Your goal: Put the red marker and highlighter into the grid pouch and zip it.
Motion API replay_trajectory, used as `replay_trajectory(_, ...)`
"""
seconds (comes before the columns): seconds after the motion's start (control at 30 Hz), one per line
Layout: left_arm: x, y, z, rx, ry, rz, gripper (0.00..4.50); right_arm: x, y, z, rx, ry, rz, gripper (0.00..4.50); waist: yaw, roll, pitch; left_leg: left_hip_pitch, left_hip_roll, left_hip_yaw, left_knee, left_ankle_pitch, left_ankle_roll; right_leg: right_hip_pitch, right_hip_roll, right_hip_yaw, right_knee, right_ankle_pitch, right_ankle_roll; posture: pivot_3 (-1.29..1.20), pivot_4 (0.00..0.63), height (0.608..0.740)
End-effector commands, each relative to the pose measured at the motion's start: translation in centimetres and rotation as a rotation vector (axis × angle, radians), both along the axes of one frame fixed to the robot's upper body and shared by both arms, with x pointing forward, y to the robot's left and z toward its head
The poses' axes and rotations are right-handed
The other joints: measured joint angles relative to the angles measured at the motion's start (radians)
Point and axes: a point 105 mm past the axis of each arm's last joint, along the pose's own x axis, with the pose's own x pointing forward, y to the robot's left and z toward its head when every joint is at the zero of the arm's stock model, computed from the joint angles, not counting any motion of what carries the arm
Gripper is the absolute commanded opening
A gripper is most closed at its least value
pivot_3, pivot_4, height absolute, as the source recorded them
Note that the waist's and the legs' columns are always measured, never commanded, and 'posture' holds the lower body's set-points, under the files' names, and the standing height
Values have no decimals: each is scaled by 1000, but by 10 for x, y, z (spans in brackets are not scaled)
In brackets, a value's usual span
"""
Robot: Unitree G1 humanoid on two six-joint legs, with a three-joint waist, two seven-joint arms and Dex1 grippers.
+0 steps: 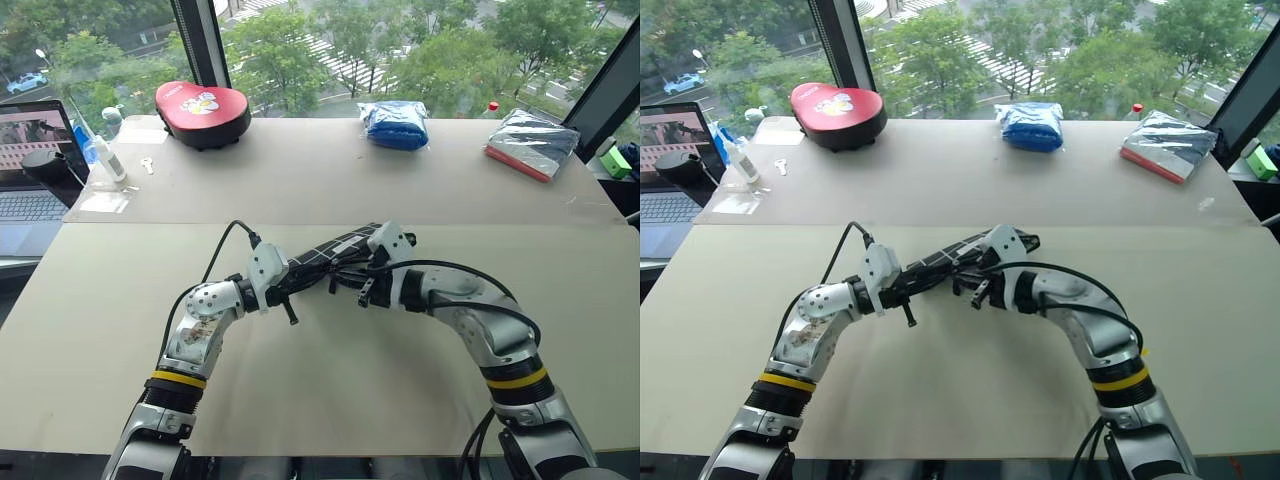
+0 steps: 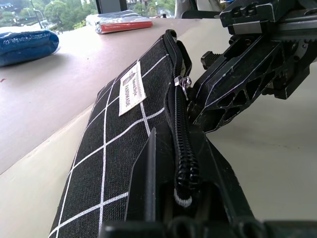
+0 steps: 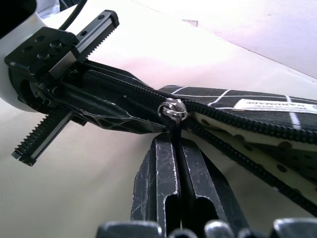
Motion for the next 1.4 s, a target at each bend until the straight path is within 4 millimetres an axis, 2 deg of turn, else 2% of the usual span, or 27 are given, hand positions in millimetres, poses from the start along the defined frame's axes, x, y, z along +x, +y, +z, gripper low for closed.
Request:
replay_trajectory(0.03, 0, -3, 10, -20, -41, -14, 0, -4, -6, 14, 16, -49, 8, 87, 0, 0, 0, 0, 0, 0, 0, 0, 0, 0, 0, 0, 0, 0, 0, 0, 150, 740)
replay_trajectory(0.27, 0, -3, 11, -19, -43, -16, 0, -17, -47, 9, -95, -10, 8, 87, 4, 0, 0, -1, 0, 0, 0, 0, 1, 0, 0, 0, -1, 0, 0, 0, 150, 740)
replay_trajectory(0.37, -1, -3, 10, -17, -41, -16, 0, -13, -77, 12, -149, -22, -59, 87, 4, 0, 0, -1, 0, 0, 0, -1, 1, 0, 0, 0, -1, 0, 0, 0, 150, 740)
replay_trajectory(0.5, -1, -2, 10, -16, -39, -18, 0, 2, -135, 19, -242, -49, -229, 87, 6, 0, 0, -1, 0, 1, 1, -2, 4, 0, 0, 0, -1, 0, 0, 0, 150, 740)
replay_trajectory(0.57, 0, -2, 10, -16, -39, -18, 0, 8, -157, 24, -279, -69, -301, 87, 7, 0, 0, -1, 0, 1, 1, -2, 4, 0, 0, 0, -1, 0, 0, 0, 150, 740)
replay_trajectory(0.73, -1, -2, 10, -17, -40, -20, 0, 12, -180, 26, -294, -76, -377, 87, 5, 0, 0, -1, 1, 1, 1, -2, 4, 0, 0, 0, -1, 0, 0, 0, 150, 740)
replay_trajectory(0.83, -1, -2, 10, -16, -39, -23, 0, 13, -181, 25, -267, -70, -386, 87, 6, 0, 0, -1, 1, 1, 1, -2, 4, 0, 0, 1, -1, 0, 0, 0, 150, 740)
replay_trajectory(0.9, -1, -2, 10, -16, -39, -26, 0, 12, -174, 26, -232, -73, -367, 635, 8, 0, 0, -1, 1, 1, 1, -2, 4, 0, 0, 1, -1, 0, 0, 0, 150, 740)
replay_trajectory(0.93, 0, -3, 11, -16, -39, -27, 0, 9, -166, 26, -205, -64, -330, 734, 9, 0, 0, -1, 1, 1, 1, -2, 4, 0, 0, 1, -1, 0, 0, 0, 150, 740)
replay_trajectory(0.97, 0, -3, 11, -17, -40, -29, 0, 4, -157, 26, -186, -57, -283, 1023, 10, 0, 0, -1, 1, 1, 1, -2, 4, 0, 0, 1, -1, 0, 0, 0, 150, 740)
replay_trajectory(1.07, 0, -4, 12, -18, -42, -37, 0, -5, -144, 24, -164, -46, -222, 2166, 11, 0, 0, -1, 1, 1, 1, -2, 4, 0, 0, 1, -1, 0, 0, 0, 150, 740)
replay_trajectory(1.2, -5, -9, 14, -25, -46, -86, 0, -35, -140, 24, -50, 105, -115, 3556, 15, 0, 0, -1, 1, 1, 2, -3, 5, 1, 0, 1, -1, 0, 0, 0, 150, 740)
replay_trajectory(1.4, -17, -8, 14, 13, -62, -193, 0, -67, -175, 52, -58, 54, -116, 3556, 20, 0, 0, -3, 0, 1, 4, -4, 7, 1, -1, 0, -1, 0, 0, 0, 150, 740)
